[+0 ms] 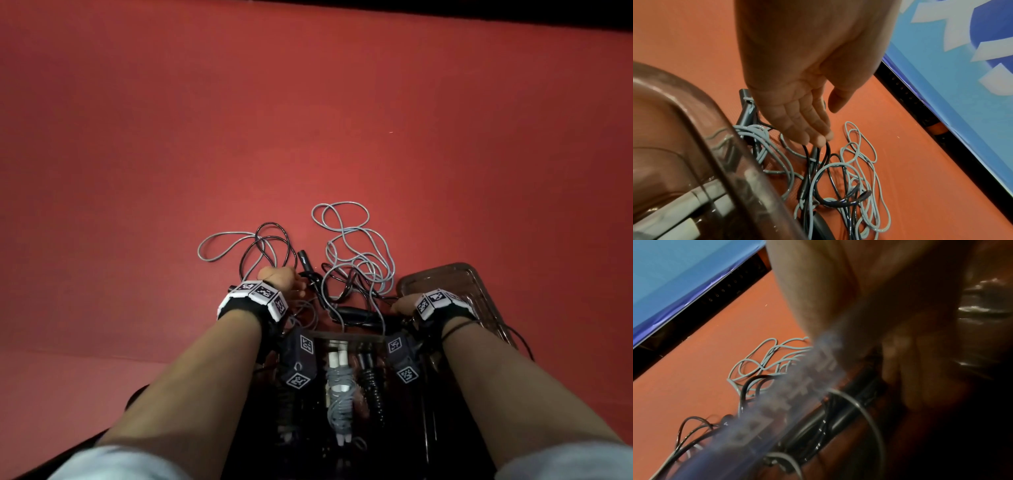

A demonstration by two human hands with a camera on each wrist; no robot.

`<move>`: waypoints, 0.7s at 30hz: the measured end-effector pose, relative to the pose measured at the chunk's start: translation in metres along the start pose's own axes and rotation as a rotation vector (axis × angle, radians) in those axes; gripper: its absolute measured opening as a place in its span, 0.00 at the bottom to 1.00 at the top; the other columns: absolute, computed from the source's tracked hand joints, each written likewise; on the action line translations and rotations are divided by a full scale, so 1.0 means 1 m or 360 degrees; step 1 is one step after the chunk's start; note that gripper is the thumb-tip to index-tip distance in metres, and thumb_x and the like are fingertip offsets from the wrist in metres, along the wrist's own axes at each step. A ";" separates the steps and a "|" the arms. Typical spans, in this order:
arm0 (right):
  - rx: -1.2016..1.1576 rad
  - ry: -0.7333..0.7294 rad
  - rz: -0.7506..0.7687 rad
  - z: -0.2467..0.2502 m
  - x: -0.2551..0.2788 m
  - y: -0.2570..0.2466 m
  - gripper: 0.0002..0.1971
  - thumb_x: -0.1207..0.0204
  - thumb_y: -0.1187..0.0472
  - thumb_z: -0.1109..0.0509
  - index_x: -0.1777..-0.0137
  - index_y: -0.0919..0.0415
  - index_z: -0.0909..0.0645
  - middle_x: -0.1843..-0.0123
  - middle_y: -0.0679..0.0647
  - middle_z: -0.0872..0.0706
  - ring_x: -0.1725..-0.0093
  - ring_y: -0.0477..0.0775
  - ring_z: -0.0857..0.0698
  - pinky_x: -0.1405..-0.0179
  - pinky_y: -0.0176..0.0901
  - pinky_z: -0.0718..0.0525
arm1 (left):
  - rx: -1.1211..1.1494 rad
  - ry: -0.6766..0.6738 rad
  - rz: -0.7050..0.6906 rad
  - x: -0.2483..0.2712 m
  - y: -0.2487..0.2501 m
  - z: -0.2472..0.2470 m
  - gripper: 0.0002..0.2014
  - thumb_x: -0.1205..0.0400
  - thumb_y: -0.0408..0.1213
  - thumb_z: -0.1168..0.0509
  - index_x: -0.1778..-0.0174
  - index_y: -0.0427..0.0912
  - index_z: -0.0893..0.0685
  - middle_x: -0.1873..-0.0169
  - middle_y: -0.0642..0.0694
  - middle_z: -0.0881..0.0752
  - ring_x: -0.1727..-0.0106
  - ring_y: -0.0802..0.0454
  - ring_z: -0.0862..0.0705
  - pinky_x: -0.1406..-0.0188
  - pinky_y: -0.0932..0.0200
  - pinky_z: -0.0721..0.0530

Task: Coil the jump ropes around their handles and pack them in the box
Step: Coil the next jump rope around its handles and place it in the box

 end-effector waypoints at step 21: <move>0.0402 0.0032 0.0219 -0.022 0.031 -0.022 0.21 0.19 0.64 0.34 0.27 0.67 0.24 0.30 0.61 0.20 0.43 0.53 0.21 0.71 0.28 0.17 | 0.0210 0.0104 -0.0008 0.016 -0.008 0.004 0.15 0.16 0.27 0.44 0.68 0.31 0.20 0.82 0.43 0.18 0.87 0.51 0.22 0.89 0.69 0.27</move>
Point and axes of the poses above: each hand's wrist, its own x-axis away from the middle knuckle, its own z-axis out of the back of the hand, y = z × x, the point moved 1 cm from there along -x, towards the middle knuckle
